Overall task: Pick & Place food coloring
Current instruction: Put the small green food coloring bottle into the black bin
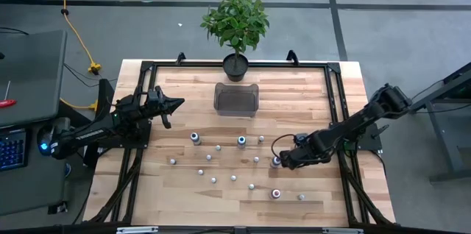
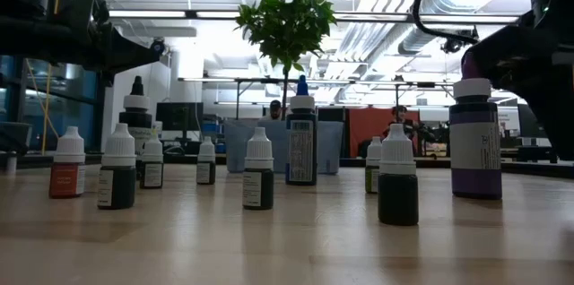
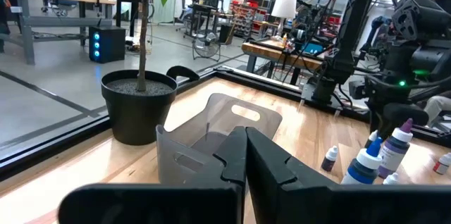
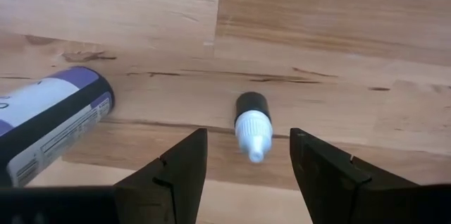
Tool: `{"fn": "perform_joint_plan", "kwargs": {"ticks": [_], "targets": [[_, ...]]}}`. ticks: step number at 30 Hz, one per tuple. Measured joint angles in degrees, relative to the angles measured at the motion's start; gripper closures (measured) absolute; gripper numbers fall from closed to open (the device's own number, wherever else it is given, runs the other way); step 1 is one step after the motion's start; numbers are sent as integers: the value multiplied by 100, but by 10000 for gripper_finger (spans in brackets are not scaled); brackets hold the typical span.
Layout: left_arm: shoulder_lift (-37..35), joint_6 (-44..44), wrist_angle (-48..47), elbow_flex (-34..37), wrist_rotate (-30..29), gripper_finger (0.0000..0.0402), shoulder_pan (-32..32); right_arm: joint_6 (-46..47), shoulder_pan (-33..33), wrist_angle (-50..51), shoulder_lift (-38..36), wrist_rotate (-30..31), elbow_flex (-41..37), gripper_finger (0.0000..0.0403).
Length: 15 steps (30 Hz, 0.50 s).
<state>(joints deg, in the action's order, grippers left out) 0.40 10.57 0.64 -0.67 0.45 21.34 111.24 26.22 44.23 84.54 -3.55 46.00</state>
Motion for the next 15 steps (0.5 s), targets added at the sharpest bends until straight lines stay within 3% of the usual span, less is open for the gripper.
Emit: {"fn": "perform_joint_plan", "kwargs": {"ticks": [9,15], "targets": [[-2,0,0,0,1,401,0,83,0,-65,143,30,0,212],[-1,1,0,0,1,401,1,78,0,-39,143,15,0,253]]}}
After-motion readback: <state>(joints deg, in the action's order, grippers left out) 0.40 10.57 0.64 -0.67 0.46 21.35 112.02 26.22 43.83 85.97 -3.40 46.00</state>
